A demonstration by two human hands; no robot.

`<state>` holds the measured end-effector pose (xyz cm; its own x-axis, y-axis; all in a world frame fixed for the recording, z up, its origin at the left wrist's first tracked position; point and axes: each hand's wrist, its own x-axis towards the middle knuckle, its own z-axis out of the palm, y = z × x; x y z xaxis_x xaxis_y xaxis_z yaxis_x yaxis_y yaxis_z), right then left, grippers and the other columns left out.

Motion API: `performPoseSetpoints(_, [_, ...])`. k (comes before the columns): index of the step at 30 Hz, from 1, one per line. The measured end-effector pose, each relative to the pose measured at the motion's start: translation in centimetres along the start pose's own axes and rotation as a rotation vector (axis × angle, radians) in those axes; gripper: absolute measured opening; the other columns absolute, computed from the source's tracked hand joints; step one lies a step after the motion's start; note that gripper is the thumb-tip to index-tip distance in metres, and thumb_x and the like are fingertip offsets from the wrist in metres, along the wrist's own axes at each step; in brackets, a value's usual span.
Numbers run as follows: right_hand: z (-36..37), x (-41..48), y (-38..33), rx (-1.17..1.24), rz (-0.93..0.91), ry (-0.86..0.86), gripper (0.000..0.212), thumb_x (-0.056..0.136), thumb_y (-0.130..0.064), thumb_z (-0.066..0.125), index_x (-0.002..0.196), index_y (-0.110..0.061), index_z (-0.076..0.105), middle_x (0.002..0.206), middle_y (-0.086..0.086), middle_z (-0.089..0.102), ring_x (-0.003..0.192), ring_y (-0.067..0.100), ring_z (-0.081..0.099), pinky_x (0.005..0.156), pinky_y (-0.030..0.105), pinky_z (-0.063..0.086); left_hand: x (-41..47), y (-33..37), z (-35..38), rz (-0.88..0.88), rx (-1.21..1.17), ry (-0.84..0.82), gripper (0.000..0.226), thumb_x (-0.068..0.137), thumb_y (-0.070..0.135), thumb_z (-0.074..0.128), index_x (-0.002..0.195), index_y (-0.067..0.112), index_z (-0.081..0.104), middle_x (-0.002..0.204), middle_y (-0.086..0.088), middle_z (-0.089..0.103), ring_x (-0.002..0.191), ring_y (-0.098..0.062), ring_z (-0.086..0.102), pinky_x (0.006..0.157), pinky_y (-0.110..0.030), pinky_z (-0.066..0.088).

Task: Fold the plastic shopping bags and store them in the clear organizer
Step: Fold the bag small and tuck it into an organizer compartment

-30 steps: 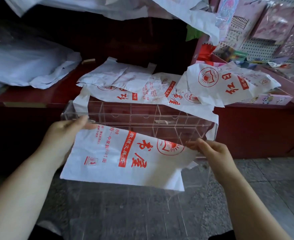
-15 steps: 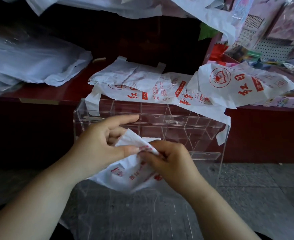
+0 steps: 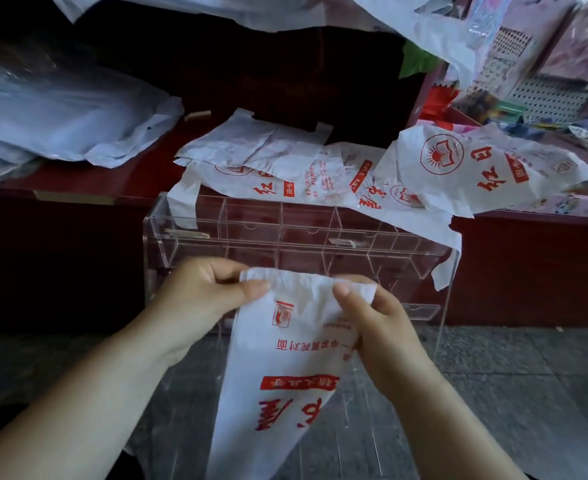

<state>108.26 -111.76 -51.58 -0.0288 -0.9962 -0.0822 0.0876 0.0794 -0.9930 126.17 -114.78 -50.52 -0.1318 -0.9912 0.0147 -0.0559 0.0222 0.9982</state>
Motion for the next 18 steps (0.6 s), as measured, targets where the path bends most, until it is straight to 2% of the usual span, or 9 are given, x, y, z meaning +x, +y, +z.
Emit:
performPoseSetpoints(2, [-0.3, 0.3, 0.6, -0.096, -0.031, 0.111, 0.023, 0.084, -0.016, 0.063, 0.062, -0.022, 0.066, 0.057, -0.009, 0.065, 0.055, 0.003, 0.06, 0.049, 0.016, 0.046, 0.3, -1.0, 0.2, -0.023, 0.079, 0.016, 0.023, 0.073, 0.002, 0.069, 0.061, 0.02, 0.072, 0.068, 0.0, 0.072, 0.07, -0.015, 0.068, 0.071, -0.028, 0.054])
performPoseSetpoints(4, [-0.4, 0.5, 0.8, -0.132, -0.035, 0.143, 0.023, 0.083, -0.011, 0.061, 0.063, -0.021, 0.065, 0.054, -0.011, 0.064, 0.053, 0.0, 0.059, 0.049, 0.014, 0.046, 0.6, -1.5, 0.4, -0.028, 0.123, 0.018, 0.02, 0.074, 0.001, 0.069, 0.069, 0.021, 0.07, 0.069, 0.001, 0.072, 0.073, -0.018, 0.067, 0.075, -0.033, 0.054])
performPoseSetpoints(8, [-0.7, 0.6, 0.9, -0.091, -0.063, 0.134, 0.02, 0.08, -0.006, 0.064, 0.063, -0.016, 0.065, 0.053, -0.01, 0.065, 0.051, -0.001, 0.059, 0.048, 0.013, 0.047, 0.8, -1.9, 0.5, 0.009, 0.149, 0.002, 0.029, 0.076, -0.001, 0.068, 0.076, 0.028, 0.064, 0.062, 0.012, 0.07, 0.064, -0.005, 0.065, 0.06, -0.019, 0.054])
performPoseSetpoints(13, [-0.9, 0.7, 1.1, -0.117, -0.102, 0.147, 0.025, 0.077, -0.006, 0.067, 0.057, -0.02, 0.063, 0.055, -0.008, 0.065, 0.055, 0.002, 0.06, 0.052, 0.017, 0.051, 0.7, -1.7, 0.5, 0.052, 0.172, -0.023, 0.033, 0.074, 0.001, 0.07, 0.078, 0.032, 0.064, 0.062, 0.018, 0.069, 0.065, 0.004, 0.065, 0.06, -0.008, 0.051])
performPoseSetpoints(18, [-0.7, 0.6, 1.1, -0.181, -0.084, 0.067, 0.022, 0.076, -0.006, 0.07, 0.065, -0.024, 0.064, 0.06, -0.007, 0.068, 0.063, 0.009, 0.065, 0.063, 0.026, 0.056, 0.6, -1.8, 0.6, 0.075, 0.135, -0.046, 0.028, 0.073, 0.0, 0.068, 0.07, 0.028, 0.066, 0.062, 0.019, 0.069, 0.063, 0.006, 0.064, 0.057, -0.005, 0.047])
